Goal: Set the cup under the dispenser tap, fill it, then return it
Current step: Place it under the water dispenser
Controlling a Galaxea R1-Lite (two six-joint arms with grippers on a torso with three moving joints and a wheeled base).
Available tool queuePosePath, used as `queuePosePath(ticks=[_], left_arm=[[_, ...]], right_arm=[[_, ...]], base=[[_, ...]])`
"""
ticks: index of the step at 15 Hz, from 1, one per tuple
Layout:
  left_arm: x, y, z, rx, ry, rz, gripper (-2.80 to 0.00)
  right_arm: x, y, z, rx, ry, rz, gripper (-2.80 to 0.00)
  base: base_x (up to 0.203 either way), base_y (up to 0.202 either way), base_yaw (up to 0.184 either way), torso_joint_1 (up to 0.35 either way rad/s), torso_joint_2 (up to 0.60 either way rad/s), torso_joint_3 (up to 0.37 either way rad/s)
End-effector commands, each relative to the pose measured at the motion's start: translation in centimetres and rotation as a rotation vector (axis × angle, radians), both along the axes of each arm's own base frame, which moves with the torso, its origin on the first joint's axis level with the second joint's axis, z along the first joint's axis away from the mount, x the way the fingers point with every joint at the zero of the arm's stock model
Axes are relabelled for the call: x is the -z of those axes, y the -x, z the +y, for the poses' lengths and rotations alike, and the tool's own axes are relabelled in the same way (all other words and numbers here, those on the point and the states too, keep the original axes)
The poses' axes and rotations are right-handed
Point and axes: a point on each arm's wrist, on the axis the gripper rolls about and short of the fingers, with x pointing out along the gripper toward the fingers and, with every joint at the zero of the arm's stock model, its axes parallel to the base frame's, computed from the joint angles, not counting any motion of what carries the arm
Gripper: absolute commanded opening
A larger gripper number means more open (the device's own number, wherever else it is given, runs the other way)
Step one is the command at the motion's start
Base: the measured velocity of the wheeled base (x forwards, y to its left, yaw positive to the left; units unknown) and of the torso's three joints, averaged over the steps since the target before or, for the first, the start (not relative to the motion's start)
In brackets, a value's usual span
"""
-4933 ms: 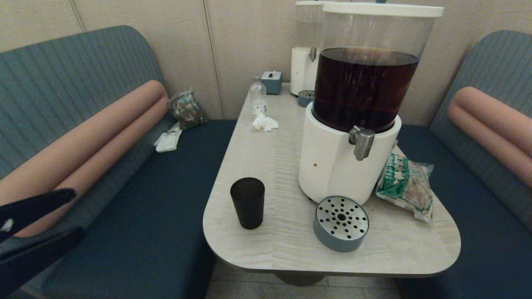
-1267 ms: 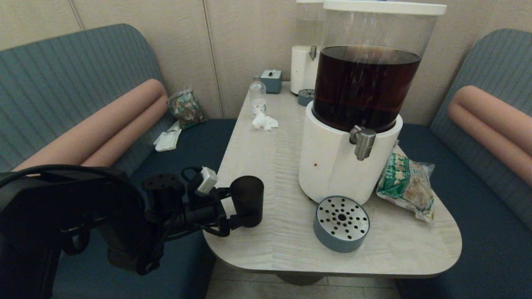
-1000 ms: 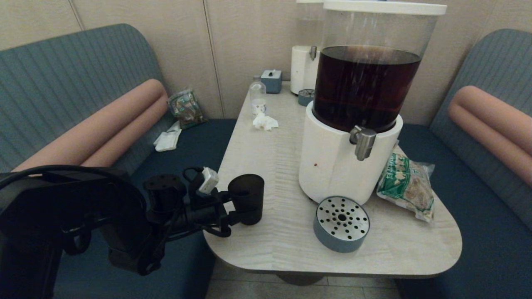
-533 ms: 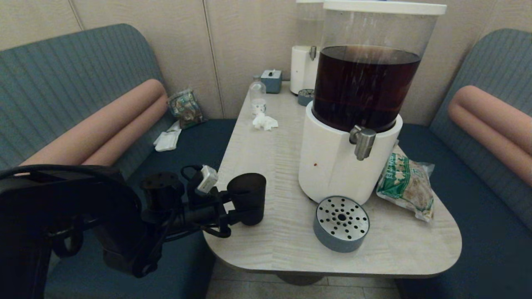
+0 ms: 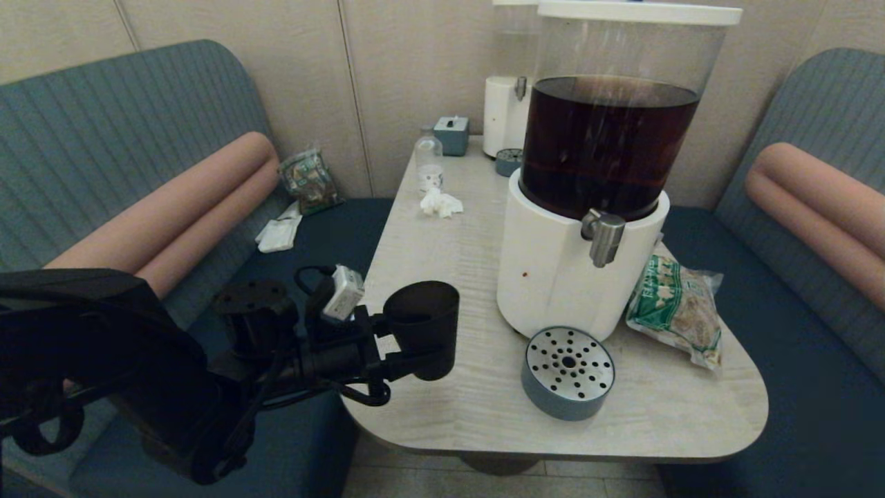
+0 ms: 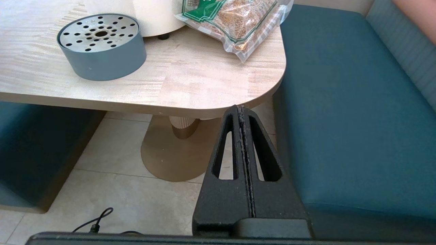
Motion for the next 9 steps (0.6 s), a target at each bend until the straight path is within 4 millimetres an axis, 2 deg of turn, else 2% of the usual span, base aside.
queuePosePath(ticks=[1,3,6,9], left_arm=[[-2.0,0.6,-3.3,0.049,0.049,-0.057,-2.80],[-2.2,-1.0,-5.7,0.053,0.081,-0.094,-2.80],[-1.3,-3.7,-9.3,0.057,0.125,-0.124,-2.80],[1.0,-5.3,-12.8,0.043,0.158,-0.102,-2.80]], right_arm=[[0.0,0.0,0.0,0.000,0.001,0.001,-2.80],[0.0,0.0,0.0,0.000,-0.001,0.001,-2.80],[0.0,0.0,0.0,0.000,0.001,0.001,-2.80],[0.0,0.0,0.0,0.000,-0.001,-0.001,-2.80]], base=[[0.000,0.000,0.000,0.000,0.00,0.000],[0.000,0.000,0.000,0.000,0.00,0.000],[0.000,0.000,0.000,0.000,0.00,0.000],[0.000,0.000,0.000,0.000,0.00,0.000]])
